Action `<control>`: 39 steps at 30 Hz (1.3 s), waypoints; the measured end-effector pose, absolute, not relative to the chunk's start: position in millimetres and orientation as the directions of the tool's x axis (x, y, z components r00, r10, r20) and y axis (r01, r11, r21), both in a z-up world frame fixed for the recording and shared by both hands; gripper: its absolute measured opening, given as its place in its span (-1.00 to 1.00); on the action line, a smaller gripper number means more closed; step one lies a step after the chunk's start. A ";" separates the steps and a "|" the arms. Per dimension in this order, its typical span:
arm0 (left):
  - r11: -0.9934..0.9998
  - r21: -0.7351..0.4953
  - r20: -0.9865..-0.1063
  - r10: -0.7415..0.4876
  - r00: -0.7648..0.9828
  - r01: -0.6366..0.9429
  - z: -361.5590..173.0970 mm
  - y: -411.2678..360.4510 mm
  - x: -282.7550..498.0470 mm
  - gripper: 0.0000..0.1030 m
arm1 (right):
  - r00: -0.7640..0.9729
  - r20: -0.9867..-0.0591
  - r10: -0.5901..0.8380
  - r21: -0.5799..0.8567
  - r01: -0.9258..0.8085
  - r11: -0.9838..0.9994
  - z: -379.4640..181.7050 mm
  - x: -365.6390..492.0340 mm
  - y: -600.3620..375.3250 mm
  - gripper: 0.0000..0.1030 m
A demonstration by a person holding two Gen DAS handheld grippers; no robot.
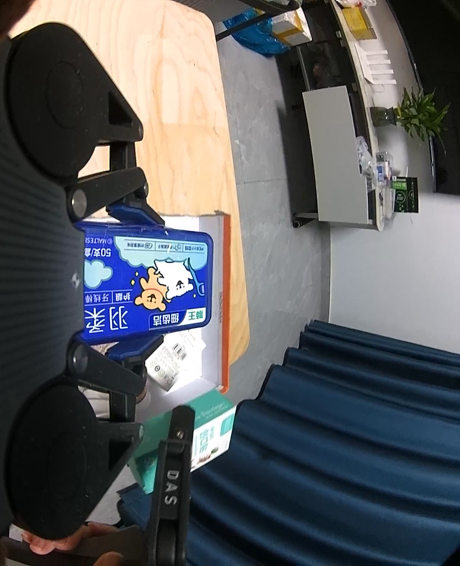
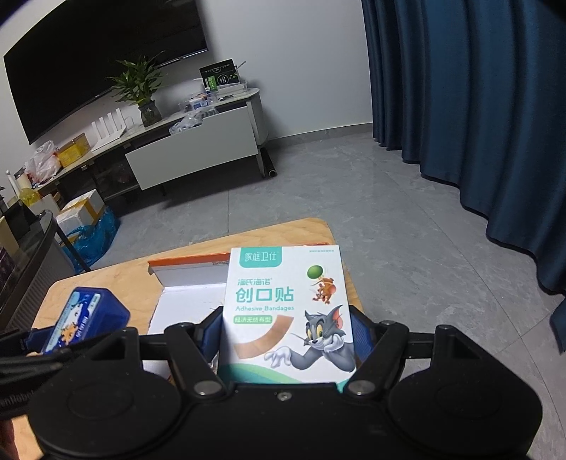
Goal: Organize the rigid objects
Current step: 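Hold the blue tin and bandage box above the lid with both tools, then open the left tool to drop the tin while the right tool releases the bandage box into the lid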
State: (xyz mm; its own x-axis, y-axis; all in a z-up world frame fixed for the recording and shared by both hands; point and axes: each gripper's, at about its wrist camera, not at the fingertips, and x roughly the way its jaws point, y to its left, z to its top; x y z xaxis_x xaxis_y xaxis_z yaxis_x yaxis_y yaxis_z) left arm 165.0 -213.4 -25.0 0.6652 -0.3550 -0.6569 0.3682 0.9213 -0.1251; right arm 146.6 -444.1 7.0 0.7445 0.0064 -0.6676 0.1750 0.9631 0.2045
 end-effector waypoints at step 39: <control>0.876 -0.161 -0.666 -0.436 0.605 0.454 -42.7 -253.6 191.3 0.54 | 0.811 -0.579 -0.087 0.207 0.250 0.946 35.0 104.2 -458.9 0.75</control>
